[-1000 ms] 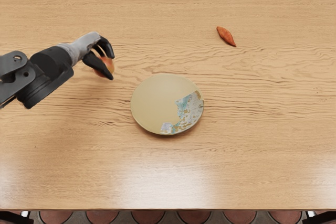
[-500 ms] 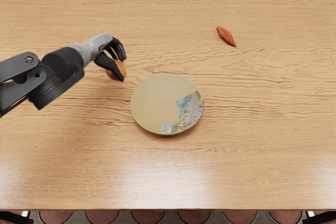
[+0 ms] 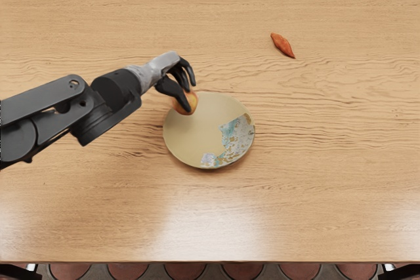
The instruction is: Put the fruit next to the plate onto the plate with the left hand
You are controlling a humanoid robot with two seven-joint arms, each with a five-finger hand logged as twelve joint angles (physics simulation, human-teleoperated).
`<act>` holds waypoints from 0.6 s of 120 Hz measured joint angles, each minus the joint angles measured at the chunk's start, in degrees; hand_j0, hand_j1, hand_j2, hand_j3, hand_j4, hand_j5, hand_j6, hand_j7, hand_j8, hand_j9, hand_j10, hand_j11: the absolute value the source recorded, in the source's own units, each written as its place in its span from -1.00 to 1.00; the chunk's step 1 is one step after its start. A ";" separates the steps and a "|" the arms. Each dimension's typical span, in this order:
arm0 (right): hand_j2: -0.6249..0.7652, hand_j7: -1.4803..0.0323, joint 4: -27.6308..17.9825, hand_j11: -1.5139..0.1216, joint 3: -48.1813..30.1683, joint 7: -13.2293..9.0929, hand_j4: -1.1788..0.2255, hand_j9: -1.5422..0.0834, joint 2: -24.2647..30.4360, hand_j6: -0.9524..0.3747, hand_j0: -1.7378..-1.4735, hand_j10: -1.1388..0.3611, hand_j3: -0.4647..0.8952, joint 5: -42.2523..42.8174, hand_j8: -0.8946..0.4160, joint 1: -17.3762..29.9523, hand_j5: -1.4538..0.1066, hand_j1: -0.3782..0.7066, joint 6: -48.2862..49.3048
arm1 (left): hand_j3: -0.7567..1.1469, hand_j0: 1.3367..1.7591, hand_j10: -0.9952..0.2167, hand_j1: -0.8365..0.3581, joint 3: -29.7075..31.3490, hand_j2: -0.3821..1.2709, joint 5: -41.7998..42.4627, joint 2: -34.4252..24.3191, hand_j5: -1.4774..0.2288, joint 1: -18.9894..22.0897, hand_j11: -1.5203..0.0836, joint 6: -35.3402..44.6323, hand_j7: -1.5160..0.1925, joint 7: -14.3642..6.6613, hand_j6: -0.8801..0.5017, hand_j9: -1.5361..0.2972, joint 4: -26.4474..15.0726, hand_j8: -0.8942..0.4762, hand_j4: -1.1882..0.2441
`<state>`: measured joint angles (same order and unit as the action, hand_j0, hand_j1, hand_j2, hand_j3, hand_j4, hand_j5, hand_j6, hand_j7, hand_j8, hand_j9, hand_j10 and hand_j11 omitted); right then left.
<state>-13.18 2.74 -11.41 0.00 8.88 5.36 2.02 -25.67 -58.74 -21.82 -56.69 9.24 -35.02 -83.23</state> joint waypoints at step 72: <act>-0.11 0.92 0.00 0.82 -0.01 0.01 0.65 0.86 0.00 0.40 -0.40 0.49 -0.32 0.00 0.33 0.00 0.83 -0.90 0.00 | -0.20 0.52 0.46 0.79 -5.33 -0.44 4.60 -5.93 0.56 5.27 0.71 -0.55 0.60 0.02 0.11 0.52 0.36 0.18 0.50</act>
<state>-13.18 2.74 -11.40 0.00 8.88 5.36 2.02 -31.00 -54.14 -27.75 -51.42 8.70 -35.00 -82.87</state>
